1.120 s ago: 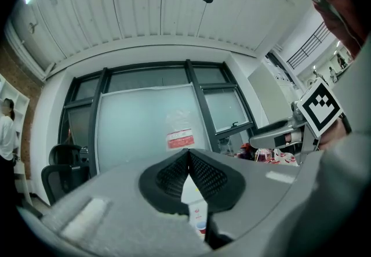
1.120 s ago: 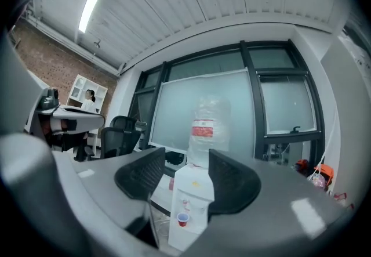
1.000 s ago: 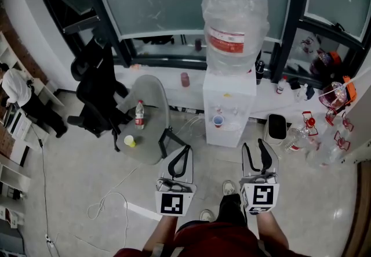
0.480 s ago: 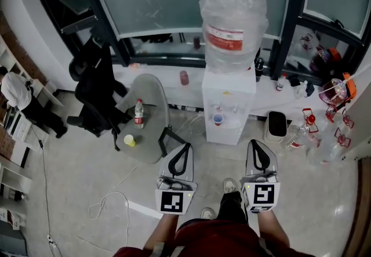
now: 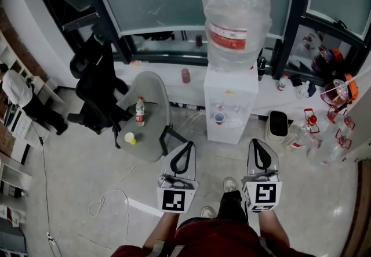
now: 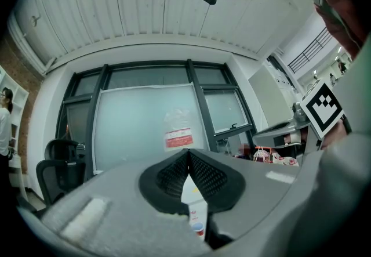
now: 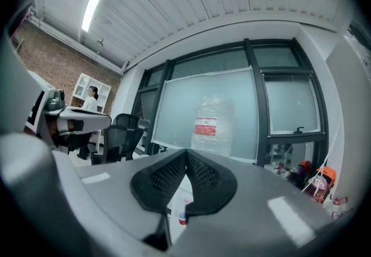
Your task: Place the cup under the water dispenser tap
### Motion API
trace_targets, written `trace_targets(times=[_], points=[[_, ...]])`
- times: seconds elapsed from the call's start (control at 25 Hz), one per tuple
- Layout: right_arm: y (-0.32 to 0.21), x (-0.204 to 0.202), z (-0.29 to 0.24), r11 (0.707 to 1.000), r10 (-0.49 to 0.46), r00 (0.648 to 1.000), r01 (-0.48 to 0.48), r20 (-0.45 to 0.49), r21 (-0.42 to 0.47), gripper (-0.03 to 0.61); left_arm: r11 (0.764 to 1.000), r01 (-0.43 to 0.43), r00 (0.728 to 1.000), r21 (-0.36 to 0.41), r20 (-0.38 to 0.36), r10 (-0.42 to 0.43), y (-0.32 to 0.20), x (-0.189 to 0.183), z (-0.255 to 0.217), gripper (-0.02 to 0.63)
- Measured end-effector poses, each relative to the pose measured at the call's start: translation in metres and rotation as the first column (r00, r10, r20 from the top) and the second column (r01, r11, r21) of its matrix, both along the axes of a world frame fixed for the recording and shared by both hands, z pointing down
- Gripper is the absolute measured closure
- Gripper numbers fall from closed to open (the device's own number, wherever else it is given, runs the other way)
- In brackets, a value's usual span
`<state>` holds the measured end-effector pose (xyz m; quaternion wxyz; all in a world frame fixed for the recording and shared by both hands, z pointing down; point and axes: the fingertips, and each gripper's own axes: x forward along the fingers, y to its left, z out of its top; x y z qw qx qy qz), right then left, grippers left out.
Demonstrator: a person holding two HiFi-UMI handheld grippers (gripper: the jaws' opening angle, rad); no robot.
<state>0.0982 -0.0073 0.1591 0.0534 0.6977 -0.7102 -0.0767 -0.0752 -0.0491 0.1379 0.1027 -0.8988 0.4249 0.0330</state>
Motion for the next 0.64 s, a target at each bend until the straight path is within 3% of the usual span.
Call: trace_targets(times=[0.64], points=[[-0.0089,0.007,0.0079,1.0,0.009,1.0,-0.008,0.006,-0.013,0.577,1.0,0.012,1.0,-0.015,-0.016,-0.012,-0.01,0.0013,0.0053,0.612]])
